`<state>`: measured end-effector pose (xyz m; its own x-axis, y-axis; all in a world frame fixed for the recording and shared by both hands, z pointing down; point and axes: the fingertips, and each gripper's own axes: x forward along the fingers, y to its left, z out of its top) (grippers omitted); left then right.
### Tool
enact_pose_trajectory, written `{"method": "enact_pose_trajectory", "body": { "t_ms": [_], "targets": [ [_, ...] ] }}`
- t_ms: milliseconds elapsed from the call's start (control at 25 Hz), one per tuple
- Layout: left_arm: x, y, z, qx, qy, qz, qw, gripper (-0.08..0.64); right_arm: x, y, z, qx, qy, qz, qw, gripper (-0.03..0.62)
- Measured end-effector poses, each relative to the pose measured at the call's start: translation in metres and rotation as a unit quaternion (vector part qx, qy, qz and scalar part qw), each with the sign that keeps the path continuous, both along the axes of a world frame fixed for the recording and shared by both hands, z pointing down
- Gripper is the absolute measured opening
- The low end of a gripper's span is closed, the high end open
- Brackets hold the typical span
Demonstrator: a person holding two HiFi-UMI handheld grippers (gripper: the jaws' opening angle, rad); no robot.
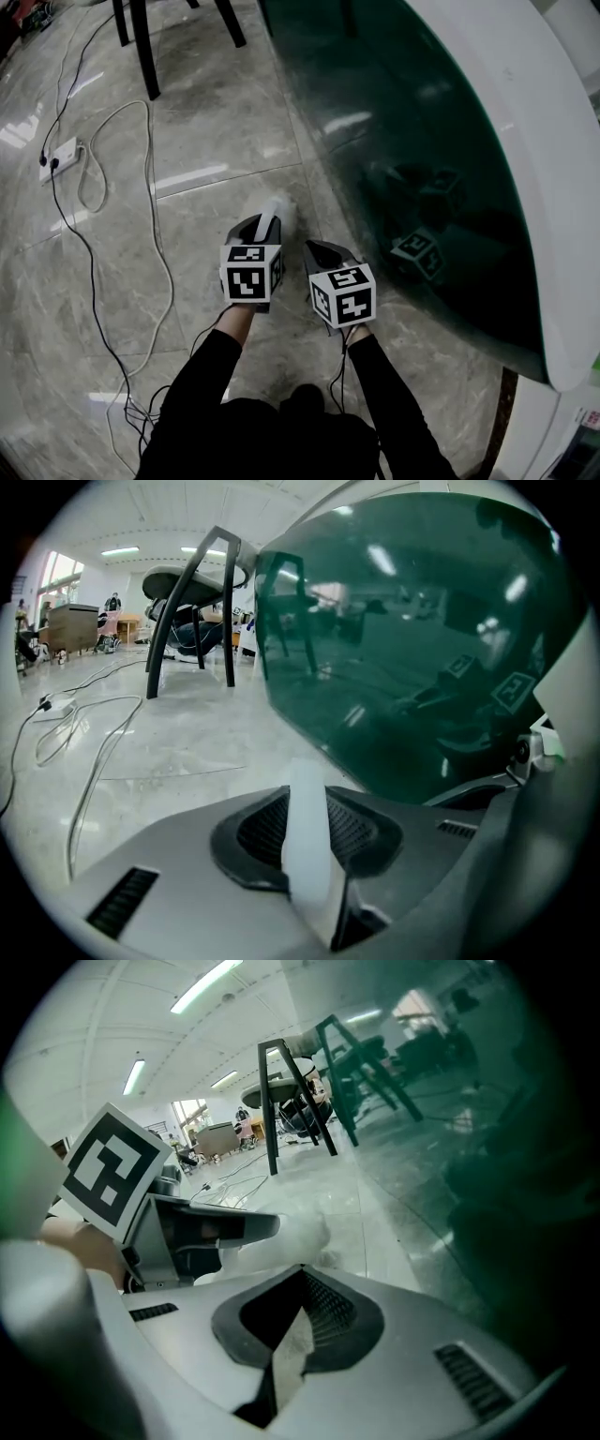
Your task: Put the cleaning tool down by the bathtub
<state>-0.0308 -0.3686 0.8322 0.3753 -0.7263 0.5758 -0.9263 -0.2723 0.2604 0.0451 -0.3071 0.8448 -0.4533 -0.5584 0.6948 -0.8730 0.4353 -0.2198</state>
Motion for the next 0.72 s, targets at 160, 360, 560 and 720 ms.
{"method": "enact_pose_trajectory", "body": {
  "t_ms": [160,360,560,720],
  "targets": [
    [0.001,-0.003,0.008,-0.002,-0.008,0.001,1.0000,0.100,0.001,-0.001,0.001,-0.001,-0.002,0.005,1.000,0.000],
    [0.005,-0.006,0.014,0.004,-0.029,0.011,0.9995,0.100,0.004,0.000,0.004,-0.002,0.003,0.004,1.000,0.000],
    [0.005,-0.007,0.025,-0.002,-0.045,0.018,0.9988,0.100,0.007,-0.001,0.007,-0.004,0.004,0.011,1.000,0.000],
    [0.004,-0.005,0.039,-0.013,-0.042,0.015,0.9989,0.100,0.009,0.001,0.012,-0.009,0.007,0.013,1.000,0.000]
  ]
}}
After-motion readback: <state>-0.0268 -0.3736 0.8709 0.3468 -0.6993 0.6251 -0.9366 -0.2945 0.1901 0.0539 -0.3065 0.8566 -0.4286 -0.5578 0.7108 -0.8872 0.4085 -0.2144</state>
